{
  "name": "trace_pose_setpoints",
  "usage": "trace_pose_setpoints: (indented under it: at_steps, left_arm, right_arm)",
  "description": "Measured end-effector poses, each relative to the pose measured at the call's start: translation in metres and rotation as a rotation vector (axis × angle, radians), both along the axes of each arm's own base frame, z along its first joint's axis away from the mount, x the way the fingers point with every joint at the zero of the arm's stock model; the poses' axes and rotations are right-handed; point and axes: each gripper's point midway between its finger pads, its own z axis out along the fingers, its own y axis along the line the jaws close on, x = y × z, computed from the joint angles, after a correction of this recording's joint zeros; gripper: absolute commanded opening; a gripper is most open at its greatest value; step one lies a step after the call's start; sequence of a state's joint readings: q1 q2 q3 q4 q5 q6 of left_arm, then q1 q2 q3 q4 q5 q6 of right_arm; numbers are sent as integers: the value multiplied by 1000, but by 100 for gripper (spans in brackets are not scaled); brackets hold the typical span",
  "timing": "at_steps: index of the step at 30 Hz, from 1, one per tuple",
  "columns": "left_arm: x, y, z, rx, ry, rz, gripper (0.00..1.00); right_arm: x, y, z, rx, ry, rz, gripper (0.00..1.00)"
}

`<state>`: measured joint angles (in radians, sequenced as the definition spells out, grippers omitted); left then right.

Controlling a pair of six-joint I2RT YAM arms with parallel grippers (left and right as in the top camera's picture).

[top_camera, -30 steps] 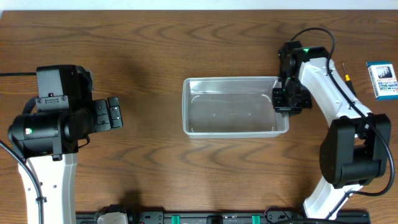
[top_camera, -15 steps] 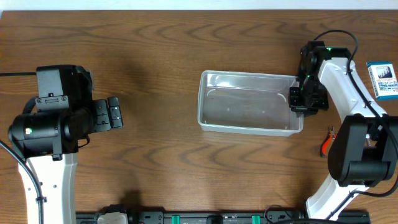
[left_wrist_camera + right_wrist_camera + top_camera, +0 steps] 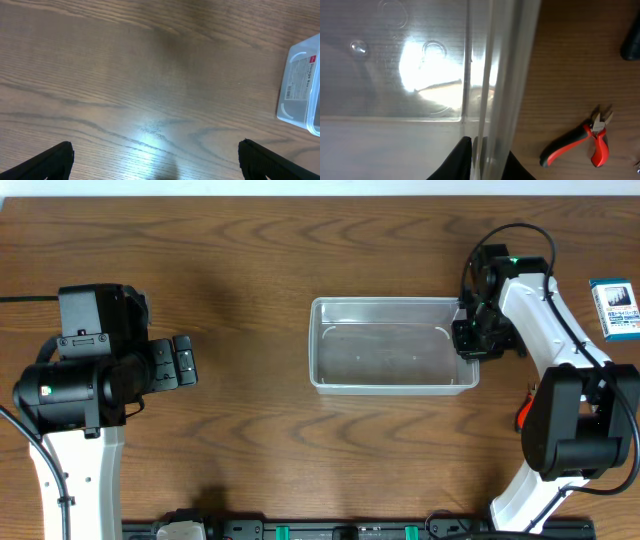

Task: Pack container

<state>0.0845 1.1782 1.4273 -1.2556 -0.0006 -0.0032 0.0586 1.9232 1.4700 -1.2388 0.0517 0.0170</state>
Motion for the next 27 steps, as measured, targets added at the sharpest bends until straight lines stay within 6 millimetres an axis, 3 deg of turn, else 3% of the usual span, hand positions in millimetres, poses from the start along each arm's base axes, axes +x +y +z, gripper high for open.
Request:
trace_pose_setpoints:
  at_steps: [7,27]
  left_arm:
    - [0,0,0,0,0,0,98]
    - [0,0,0,0,0,0,98]
  right_arm:
    - [3,15,-1,12,-14,54,18]
    - [12,16,-1,26,-47,116,26]
